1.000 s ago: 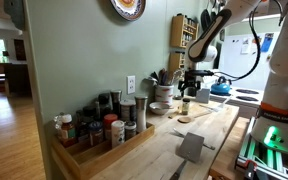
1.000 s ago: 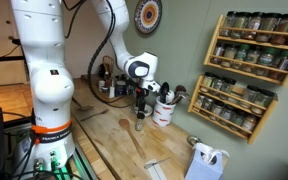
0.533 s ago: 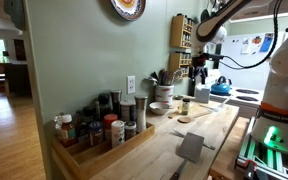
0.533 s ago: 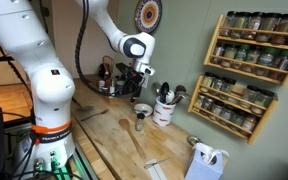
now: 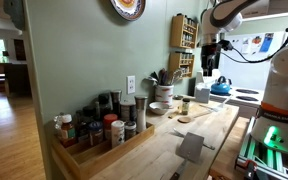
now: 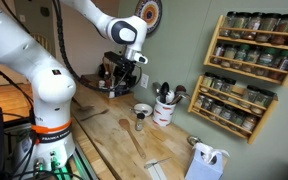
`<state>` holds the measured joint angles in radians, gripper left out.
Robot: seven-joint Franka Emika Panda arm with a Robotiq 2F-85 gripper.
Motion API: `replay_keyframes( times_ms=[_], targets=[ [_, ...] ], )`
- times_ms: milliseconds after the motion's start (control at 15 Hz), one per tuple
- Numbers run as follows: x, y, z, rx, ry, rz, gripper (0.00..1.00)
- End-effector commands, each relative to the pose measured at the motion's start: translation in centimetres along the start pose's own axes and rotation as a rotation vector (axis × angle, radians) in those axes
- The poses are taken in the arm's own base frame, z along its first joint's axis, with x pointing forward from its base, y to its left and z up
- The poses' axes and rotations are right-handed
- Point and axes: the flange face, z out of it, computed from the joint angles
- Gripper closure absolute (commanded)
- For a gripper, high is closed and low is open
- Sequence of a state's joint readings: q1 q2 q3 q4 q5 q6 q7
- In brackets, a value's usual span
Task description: Put the black lid on the open jar.
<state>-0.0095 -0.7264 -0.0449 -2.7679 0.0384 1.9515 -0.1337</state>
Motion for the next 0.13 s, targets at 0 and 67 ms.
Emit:
replay_keyframes(
  times_ms=[0, 67],
  targets=[
    [-0.35, -0.01, -0.22, 0.001, 0.009, -0.007, 0.00],
    [-0.59, -0.06, -0.39, 0.002, 0.016, -0.011, 0.00]
  ],
)
